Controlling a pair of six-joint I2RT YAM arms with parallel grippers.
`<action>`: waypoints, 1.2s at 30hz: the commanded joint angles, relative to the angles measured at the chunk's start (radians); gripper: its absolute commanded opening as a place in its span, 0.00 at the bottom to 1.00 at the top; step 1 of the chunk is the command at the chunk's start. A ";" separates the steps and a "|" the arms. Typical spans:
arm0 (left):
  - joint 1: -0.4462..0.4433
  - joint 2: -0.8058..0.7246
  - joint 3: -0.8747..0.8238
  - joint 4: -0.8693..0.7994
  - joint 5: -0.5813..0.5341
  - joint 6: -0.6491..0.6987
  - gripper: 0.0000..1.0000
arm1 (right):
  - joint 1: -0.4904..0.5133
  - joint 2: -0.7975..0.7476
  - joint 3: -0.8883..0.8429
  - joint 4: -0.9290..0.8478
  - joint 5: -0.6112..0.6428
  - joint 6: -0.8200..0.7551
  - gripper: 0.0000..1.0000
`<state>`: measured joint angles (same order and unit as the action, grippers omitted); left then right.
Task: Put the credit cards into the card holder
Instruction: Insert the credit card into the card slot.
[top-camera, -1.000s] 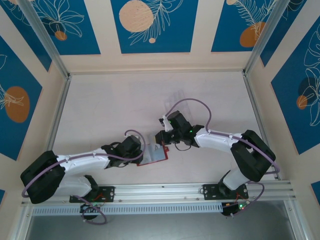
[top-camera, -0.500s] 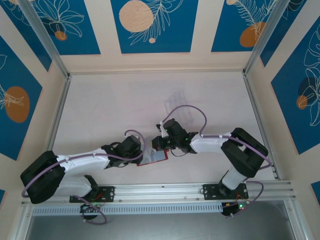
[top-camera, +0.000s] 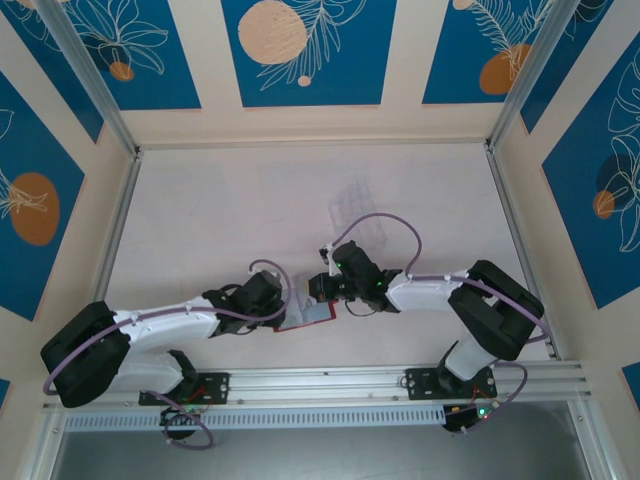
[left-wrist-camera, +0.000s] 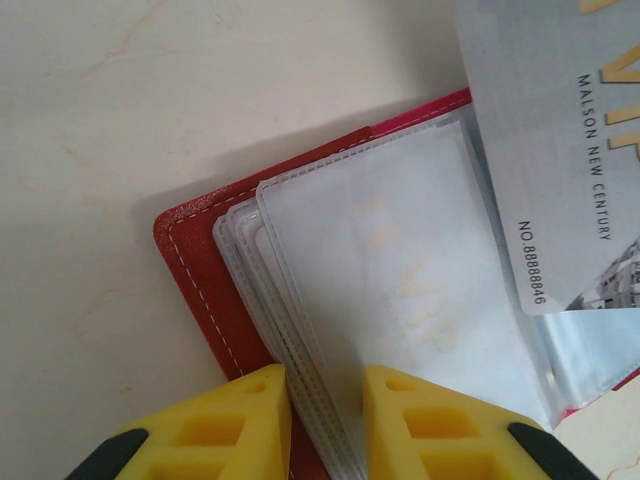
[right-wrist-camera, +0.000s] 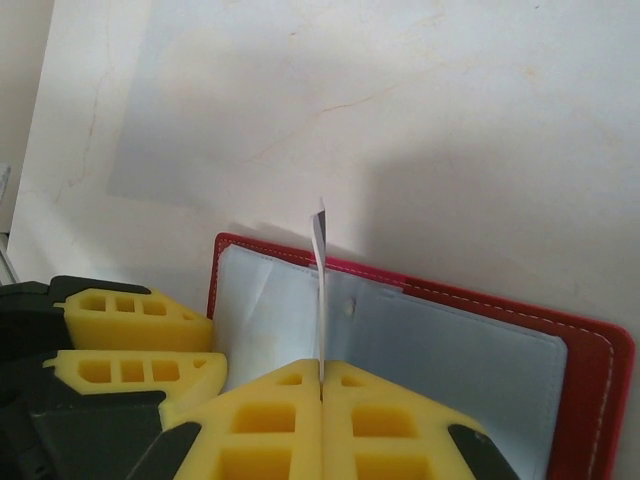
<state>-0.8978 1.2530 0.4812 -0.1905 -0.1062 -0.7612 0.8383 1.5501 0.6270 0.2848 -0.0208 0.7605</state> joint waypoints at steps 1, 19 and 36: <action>0.002 0.035 -0.032 -0.112 0.003 0.003 0.23 | 0.000 -0.021 -0.016 0.016 0.021 0.009 0.00; 0.002 0.033 -0.033 -0.116 0.003 0.003 0.23 | 0.026 0.016 -0.010 0.027 0.008 0.020 0.00; 0.002 0.028 -0.030 -0.122 0.003 0.002 0.22 | 0.046 0.014 -0.040 0.023 0.041 0.022 0.00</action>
<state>-0.8978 1.2530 0.4812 -0.1905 -0.1062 -0.7612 0.8738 1.5600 0.6132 0.3084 0.0006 0.7784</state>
